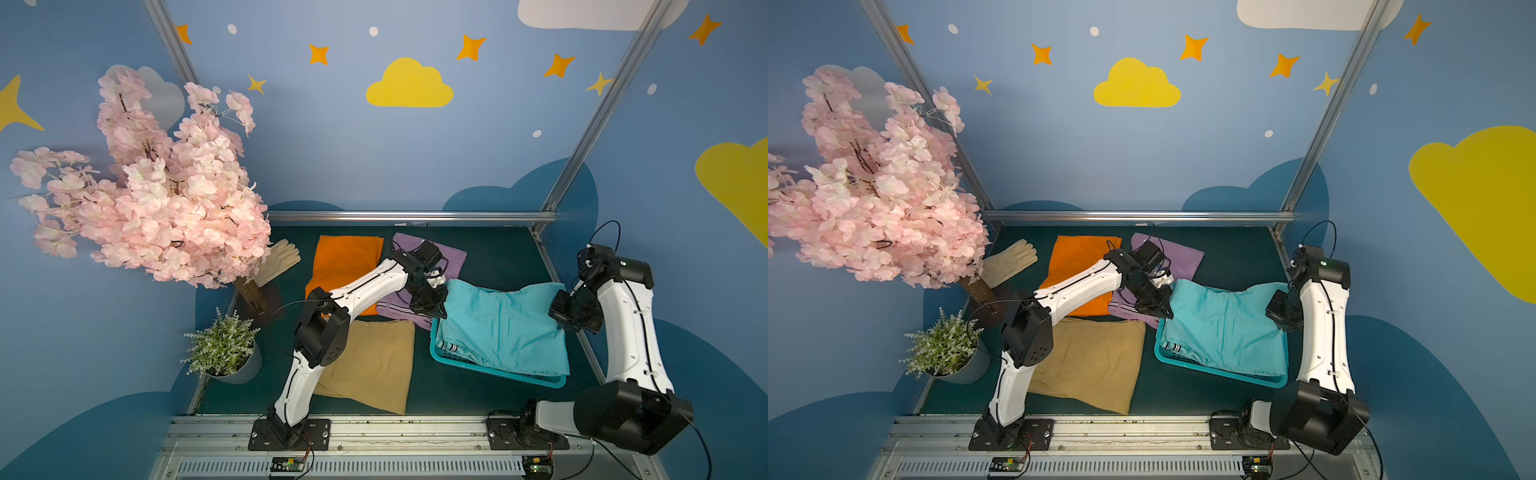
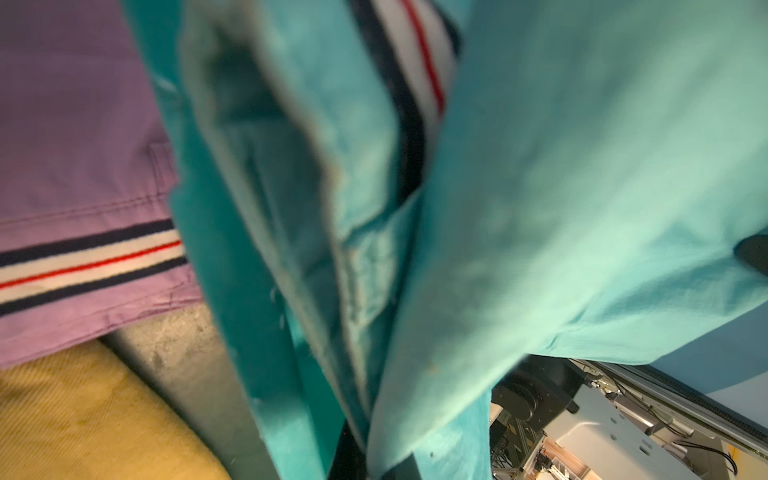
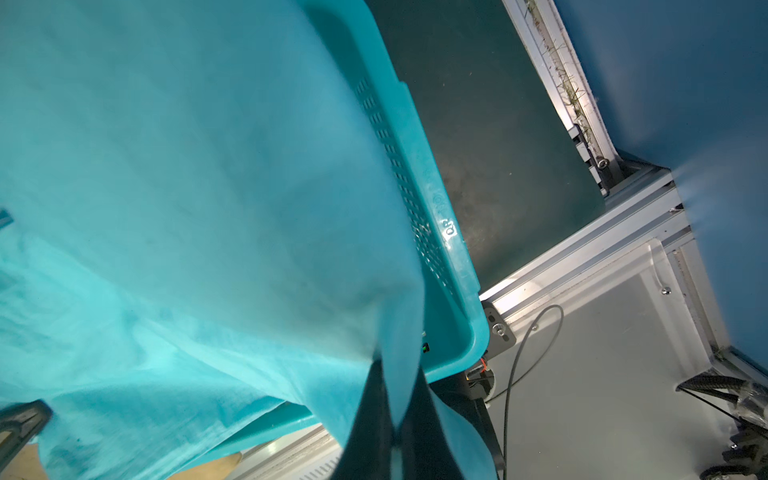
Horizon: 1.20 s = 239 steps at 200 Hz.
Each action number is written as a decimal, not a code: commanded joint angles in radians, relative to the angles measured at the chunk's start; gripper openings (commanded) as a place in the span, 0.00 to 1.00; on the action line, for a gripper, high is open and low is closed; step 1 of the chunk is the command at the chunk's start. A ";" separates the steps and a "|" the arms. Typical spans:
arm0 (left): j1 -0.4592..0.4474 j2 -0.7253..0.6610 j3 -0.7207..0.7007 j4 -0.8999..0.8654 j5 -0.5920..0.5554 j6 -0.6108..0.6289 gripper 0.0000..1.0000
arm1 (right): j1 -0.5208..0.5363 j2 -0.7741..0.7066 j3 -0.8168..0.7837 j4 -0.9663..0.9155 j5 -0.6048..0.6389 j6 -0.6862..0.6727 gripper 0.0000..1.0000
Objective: Put the folded long pants in the basket
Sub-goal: Place the long pant in the basket.
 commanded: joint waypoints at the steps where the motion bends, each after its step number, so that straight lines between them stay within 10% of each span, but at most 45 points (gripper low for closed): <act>1: 0.023 -0.072 0.009 -0.068 0.029 0.032 0.02 | 0.038 -0.096 -0.037 -0.048 0.133 0.014 0.00; 239: -0.024 0.182 0.182 -0.201 -0.195 0.066 0.04 | 0.104 0.306 -0.153 0.126 0.222 0.047 0.02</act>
